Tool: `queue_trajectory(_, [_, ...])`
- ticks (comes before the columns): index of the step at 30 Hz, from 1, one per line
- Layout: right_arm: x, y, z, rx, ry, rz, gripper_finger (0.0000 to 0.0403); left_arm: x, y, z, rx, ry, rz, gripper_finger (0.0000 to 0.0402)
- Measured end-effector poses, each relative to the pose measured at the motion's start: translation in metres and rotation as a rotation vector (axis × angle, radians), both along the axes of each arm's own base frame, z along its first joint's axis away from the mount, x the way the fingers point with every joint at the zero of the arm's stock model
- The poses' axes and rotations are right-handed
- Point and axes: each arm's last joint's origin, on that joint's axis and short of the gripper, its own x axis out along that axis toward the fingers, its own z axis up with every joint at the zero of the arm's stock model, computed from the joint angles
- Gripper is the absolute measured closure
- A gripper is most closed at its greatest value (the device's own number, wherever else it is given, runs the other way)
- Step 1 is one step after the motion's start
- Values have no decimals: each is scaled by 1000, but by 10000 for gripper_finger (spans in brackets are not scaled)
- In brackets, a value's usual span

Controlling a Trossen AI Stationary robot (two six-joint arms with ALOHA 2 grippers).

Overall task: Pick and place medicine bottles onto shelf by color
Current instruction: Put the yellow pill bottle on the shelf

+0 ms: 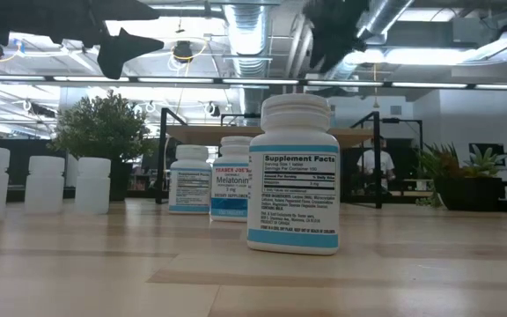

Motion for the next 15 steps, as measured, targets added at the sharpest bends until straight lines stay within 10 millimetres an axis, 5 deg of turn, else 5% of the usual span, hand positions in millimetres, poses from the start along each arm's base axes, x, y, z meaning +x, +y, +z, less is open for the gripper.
queue_trajectory(6, [7, 39, 5, 15, 61, 243, 199, 0, 0, 0, 0, 0, 0, 156])
queue_trajectory(15, [33, 100, -40, 93, 99, 544, 202, 0, 0, 0, 9, 1, 0, 156])
